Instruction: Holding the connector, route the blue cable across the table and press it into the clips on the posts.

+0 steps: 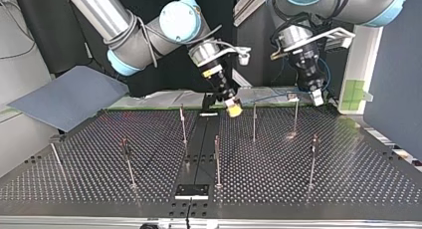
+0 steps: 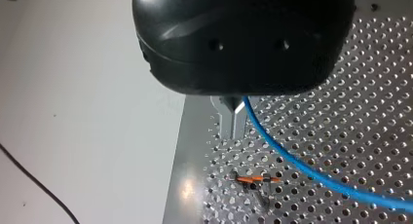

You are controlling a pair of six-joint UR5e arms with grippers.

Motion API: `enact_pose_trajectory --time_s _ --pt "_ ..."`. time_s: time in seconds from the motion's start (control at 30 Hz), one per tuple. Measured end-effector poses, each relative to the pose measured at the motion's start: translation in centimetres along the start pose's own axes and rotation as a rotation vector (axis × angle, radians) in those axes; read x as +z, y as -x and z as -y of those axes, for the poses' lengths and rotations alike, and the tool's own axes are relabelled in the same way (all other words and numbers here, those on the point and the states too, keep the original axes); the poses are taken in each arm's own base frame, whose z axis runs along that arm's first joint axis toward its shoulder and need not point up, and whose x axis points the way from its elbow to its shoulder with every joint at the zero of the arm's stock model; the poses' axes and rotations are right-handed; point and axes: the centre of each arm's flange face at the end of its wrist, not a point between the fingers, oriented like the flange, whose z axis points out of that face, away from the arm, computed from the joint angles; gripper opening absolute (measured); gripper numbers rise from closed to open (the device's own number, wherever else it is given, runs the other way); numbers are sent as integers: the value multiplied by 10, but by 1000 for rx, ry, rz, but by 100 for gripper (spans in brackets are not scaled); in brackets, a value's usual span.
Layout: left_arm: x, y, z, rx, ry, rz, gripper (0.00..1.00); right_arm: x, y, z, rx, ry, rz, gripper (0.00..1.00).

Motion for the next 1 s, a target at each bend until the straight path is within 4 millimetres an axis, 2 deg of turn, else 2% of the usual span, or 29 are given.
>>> enact_pose_trajectory --time_s 0.3,0.47,0.83,1.0 --pt "27 -7 7 -9 -17 -3 0 20 -9 3 2 -12 -9 0" --pt "39 -3 8 -23 -24 12 0 32 -12 3 3 -15 -16 0" --pt "66 0 -10 -41 -15 30 0 57 -4 2 2 -16 -8 0" --pt "87 -5 -18 -41 -16 31 0 67 -3 5 -1 -21 -10 0"
